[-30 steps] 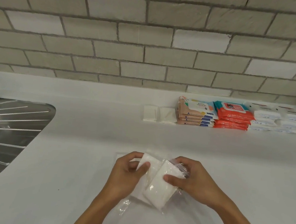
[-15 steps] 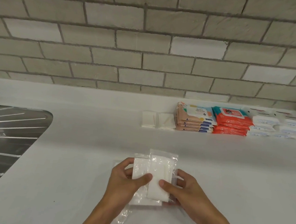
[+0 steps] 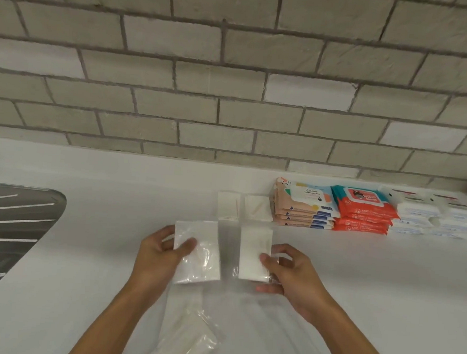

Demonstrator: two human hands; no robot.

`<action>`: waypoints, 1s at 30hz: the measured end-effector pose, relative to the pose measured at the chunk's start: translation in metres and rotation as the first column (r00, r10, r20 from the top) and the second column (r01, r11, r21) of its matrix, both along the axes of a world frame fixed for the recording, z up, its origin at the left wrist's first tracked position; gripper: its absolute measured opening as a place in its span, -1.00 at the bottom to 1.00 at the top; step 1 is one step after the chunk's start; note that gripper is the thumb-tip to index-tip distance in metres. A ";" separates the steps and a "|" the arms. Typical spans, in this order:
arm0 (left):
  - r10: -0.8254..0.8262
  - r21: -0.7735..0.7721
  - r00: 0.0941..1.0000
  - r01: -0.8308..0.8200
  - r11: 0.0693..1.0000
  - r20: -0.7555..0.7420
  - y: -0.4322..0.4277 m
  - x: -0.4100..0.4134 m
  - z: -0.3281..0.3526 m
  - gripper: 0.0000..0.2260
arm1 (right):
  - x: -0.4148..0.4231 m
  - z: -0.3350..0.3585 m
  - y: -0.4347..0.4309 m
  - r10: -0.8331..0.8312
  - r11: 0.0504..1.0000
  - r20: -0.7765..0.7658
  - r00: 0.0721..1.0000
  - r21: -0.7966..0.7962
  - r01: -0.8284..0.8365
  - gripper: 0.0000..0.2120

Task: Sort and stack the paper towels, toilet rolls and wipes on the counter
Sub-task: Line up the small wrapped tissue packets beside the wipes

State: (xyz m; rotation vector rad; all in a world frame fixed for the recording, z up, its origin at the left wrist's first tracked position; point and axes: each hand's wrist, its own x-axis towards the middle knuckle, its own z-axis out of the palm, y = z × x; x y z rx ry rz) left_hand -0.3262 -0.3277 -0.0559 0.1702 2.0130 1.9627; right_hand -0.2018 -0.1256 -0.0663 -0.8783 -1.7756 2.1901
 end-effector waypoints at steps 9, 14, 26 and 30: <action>-0.085 -0.065 0.996 0.083 0.994 -0.026 0.058 -0.079 0.009 -0.73 | -0.074 -0.006 0.039 -0.108 0.976 -0.033 0.994 -0.192 0.100 -0.69; -0.079 -0.127 0.996 0.072 0.989 -0.050 0.097 -0.112 -0.005 -0.78 | -0.105 -0.022 0.058 -0.178 0.947 -0.064 0.982 -0.282 0.154 -0.74; 0.080 -0.276 0.997 -0.078 0.958 -0.004 0.155 -0.154 -0.053 -0.61 | -0.133 -0.051 0.071 -0.368 0.826 -0.044 0.929 -0.474 0.305 -0.59; 0.077 -0.340 0.995 -0.092 0.936 -0.056 0.159 -0.151 -0.060 -0.57 | -0.131 -0.057 0.067 -0.448 0.770 0.041 0.893 -0.490 0.409 -0.75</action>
